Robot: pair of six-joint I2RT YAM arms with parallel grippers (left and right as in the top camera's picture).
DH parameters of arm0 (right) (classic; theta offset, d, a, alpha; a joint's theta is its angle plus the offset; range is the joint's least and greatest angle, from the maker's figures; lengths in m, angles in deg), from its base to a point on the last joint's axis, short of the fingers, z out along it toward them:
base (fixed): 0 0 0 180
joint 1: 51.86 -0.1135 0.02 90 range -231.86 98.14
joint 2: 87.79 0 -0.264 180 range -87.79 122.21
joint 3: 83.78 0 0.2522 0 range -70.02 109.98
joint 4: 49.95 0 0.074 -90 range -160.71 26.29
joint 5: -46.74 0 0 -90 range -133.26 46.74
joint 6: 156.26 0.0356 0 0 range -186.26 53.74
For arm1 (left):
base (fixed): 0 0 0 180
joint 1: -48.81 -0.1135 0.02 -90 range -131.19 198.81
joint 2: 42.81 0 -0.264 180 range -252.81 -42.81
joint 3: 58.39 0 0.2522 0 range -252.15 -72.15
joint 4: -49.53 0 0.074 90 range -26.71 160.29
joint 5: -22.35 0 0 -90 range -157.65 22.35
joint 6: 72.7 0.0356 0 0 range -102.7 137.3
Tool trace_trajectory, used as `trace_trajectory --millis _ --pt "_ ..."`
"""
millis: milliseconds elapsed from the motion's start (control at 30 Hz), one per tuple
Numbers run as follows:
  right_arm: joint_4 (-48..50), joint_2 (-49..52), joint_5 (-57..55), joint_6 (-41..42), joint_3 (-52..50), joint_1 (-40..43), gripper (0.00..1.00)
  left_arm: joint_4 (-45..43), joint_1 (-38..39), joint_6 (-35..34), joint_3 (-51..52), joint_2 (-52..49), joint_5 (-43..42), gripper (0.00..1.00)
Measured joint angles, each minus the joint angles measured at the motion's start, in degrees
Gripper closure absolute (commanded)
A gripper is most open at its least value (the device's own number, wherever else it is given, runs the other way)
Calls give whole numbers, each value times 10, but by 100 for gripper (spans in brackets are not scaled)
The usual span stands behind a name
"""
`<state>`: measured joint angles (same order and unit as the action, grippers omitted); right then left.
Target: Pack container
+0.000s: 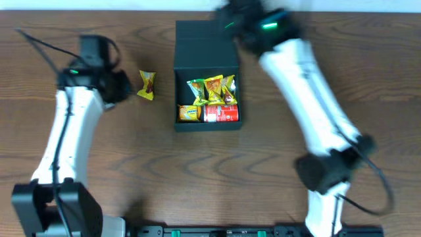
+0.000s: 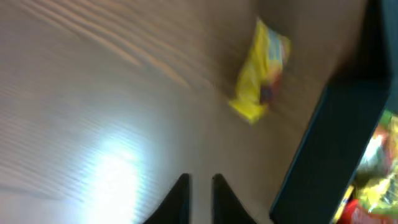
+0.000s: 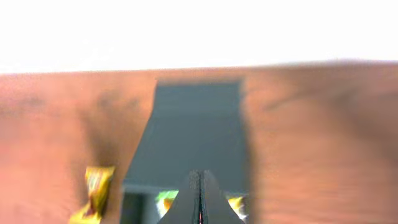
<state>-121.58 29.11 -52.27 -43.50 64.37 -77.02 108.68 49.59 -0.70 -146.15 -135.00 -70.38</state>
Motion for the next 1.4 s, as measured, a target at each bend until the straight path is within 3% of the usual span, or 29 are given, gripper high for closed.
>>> trace_trajectory --millis 100,167,500,767,1167,1400 --pt "-17 -61 -5 -30 10 61 98 -49 47 5 48 -7 -10 34" --pt "-44 -79 -5 -40 10 86 98 -77 73 7 55 -11 -1 33" --pt "-116 -67 -5 -54 8 126 98 -203 103 12 55 -114 75 41" --pt "-129 -67 -5 -61 8 126 98 -261 103 16 55 -119 117 56" --pt "-132 -67 -5 -68 8 127 98 -313 102 27 55 -172 150 61" --pt "-144 -67 -5 -69 8 127 98 -320 102 35 55 -180 154 70"
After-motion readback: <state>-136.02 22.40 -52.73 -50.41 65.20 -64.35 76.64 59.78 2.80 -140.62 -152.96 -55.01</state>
